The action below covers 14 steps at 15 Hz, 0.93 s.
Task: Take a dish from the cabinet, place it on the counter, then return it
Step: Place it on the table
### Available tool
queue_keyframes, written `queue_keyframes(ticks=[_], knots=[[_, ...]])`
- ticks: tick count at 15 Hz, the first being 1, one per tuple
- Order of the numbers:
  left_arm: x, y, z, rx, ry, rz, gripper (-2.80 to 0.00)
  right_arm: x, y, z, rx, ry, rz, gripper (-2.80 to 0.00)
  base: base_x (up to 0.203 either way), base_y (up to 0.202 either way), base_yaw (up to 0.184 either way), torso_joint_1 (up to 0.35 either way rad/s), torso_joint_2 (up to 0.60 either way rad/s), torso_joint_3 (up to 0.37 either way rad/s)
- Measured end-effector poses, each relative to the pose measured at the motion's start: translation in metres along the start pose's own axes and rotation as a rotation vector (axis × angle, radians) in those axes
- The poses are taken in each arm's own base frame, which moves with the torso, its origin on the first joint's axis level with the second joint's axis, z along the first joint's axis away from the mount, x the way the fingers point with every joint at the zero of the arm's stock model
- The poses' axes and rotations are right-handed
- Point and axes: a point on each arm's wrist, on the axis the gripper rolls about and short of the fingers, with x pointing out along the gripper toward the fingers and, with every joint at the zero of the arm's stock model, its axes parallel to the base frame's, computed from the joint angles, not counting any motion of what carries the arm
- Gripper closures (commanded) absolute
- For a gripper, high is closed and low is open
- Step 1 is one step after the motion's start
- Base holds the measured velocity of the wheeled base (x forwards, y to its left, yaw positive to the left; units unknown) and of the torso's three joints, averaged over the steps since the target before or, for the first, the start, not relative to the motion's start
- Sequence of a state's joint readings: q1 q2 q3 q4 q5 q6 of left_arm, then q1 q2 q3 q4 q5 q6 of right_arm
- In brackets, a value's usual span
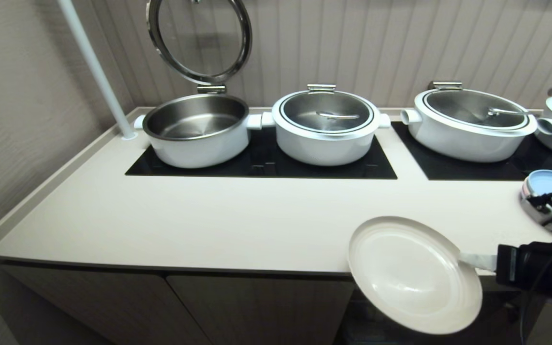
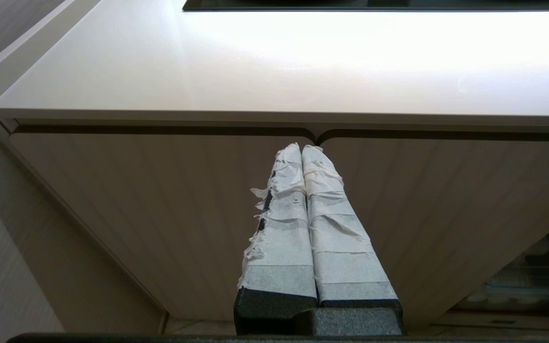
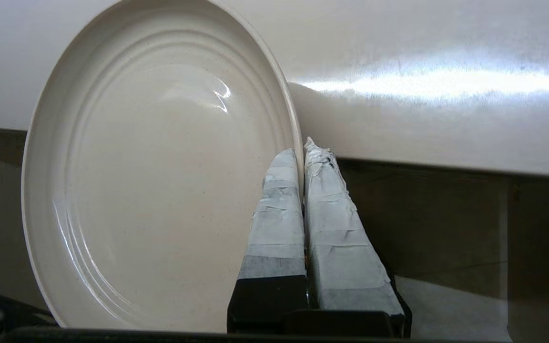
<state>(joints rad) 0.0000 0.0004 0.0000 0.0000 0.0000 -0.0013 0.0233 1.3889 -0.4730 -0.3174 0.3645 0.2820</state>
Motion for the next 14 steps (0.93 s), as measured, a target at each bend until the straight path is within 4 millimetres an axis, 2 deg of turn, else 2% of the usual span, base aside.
queue_keyframes(ticks=[8,14], knots=[[0.000,0.000,0.000,0.000,0.000,0.000,0.00,0.060,0.013,0.055,0.003,0.001,0.057,0.00,0.000,0.000,0.000,0.000,0.00,0.000],[0.000,0.000,0.000,0.000,0.000,0.000,0.00,0.111,0.031,0.082,-0.030,0.048,0.105,0.00,0.000,0.000,0.000,0.000,0.00,0.000]])
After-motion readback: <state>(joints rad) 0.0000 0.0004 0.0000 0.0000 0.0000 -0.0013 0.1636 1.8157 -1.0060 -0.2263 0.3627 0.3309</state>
